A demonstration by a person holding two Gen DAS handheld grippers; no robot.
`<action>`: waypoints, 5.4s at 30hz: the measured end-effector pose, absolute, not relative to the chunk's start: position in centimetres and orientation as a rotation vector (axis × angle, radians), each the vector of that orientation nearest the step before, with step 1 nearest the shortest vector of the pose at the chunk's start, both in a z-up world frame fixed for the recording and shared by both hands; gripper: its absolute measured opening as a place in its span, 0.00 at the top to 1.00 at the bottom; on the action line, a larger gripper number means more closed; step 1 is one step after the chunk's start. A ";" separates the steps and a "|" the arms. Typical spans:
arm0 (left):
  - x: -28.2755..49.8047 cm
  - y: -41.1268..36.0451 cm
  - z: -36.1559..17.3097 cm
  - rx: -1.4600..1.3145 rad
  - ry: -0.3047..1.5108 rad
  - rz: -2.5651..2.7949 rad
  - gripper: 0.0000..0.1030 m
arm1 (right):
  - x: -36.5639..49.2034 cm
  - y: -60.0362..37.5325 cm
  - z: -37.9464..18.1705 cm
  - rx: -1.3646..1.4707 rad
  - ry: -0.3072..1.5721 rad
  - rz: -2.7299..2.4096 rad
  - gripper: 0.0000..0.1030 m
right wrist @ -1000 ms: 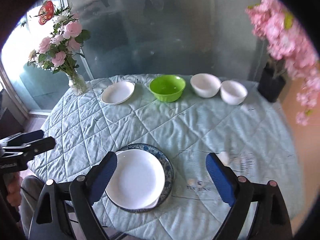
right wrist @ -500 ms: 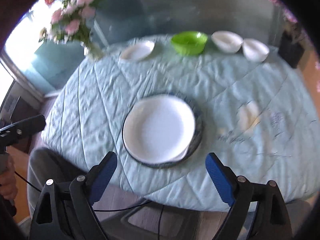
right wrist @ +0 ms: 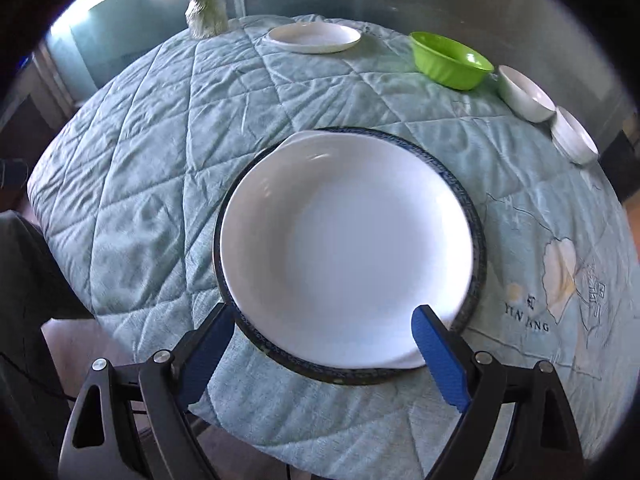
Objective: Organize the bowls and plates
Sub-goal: 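Withdraw the right gripper from the stacked dishes, then reach the right gripper to the smaller white oval dish rim and grasp it, then lift the small white dish with the right gripper and carry it toward the stack, then lower the small white dish onto the stacked dishes with the right gripper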
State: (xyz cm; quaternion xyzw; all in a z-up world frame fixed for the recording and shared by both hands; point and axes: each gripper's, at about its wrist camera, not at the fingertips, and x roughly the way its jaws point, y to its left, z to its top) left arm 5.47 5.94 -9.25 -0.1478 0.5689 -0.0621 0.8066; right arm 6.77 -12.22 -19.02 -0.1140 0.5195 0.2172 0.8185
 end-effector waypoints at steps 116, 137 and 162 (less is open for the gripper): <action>31.0 8.0 8.7 -0.263 1.113 -0.123 0.94 | 27.9 -12.7 0.7 0.181 1.088 0.418 0.92; 15.4 -2.3 8.9 -0.235 1.147 -0.208 0.94 | 14.1 -22.7 2.7 0.254 1.094 0.370 0.93; 14.9 -3.6 -6.8 -0.236 1.293 -0.228 0.94 | 13.0 -23.9 -9.9 0.370 1.253 0.347 0.93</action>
